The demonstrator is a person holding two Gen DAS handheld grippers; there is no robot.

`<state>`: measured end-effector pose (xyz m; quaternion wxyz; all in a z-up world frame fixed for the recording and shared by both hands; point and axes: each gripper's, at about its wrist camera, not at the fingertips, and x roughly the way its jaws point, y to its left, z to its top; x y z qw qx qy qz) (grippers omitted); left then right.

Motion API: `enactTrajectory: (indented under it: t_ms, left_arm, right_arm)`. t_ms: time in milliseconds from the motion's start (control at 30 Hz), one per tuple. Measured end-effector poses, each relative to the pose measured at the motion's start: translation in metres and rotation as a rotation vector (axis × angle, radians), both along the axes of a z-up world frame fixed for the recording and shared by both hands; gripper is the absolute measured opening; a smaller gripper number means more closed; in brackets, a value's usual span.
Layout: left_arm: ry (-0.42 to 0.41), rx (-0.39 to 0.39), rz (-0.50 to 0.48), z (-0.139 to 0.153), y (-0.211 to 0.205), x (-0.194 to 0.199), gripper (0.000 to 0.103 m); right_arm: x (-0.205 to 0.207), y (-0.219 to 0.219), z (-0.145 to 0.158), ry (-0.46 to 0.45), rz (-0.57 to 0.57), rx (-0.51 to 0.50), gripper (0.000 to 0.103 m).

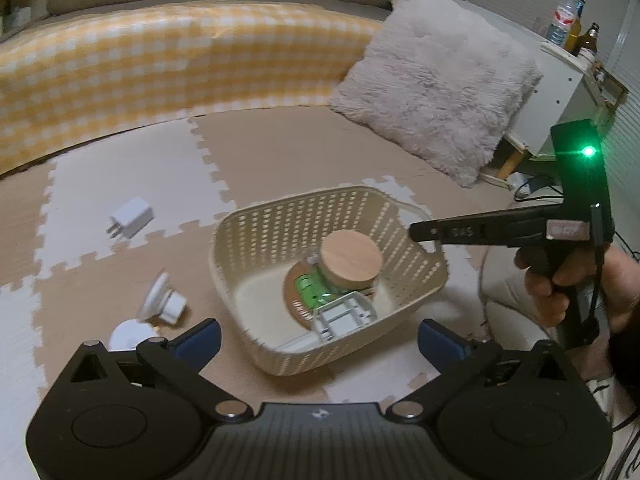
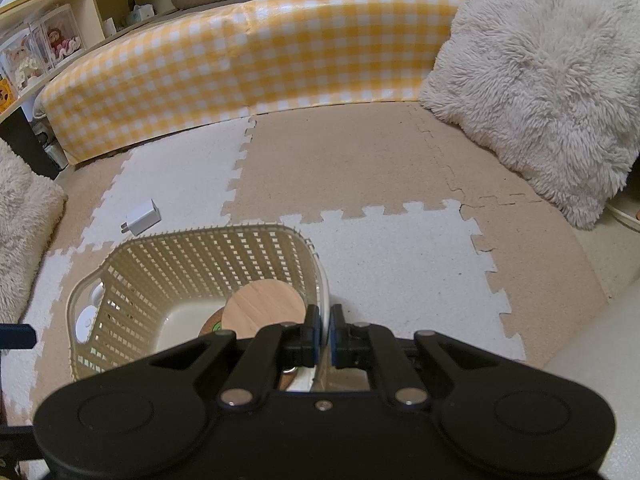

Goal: Organize rigid objects
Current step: 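Carry the white stand into the basket and open the left tool, then move the left tool to the mint-green tape measure and grasp it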

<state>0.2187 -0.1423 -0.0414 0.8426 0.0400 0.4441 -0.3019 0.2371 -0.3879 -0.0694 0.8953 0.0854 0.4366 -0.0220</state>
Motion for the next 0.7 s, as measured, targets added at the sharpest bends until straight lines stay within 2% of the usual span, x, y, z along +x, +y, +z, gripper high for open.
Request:
enactTrajectory:
  t_ms: [233, 700]
  left_arm:
    - [-0.016, 0.021, 0.079, -0.014, 0.029, -0.005, 0.103]
    - [-0.052, 0.071, 0.276, -0.065, 0.067, 0.001, 0.103]
  right_arm:
    - [0.0, -0.001, 0.0, 0.001, 0.0, -0.003, 0.006]
    - [-0.001, 0.001, 0.0, 0.003, 0.001, -0.014, 0.006]
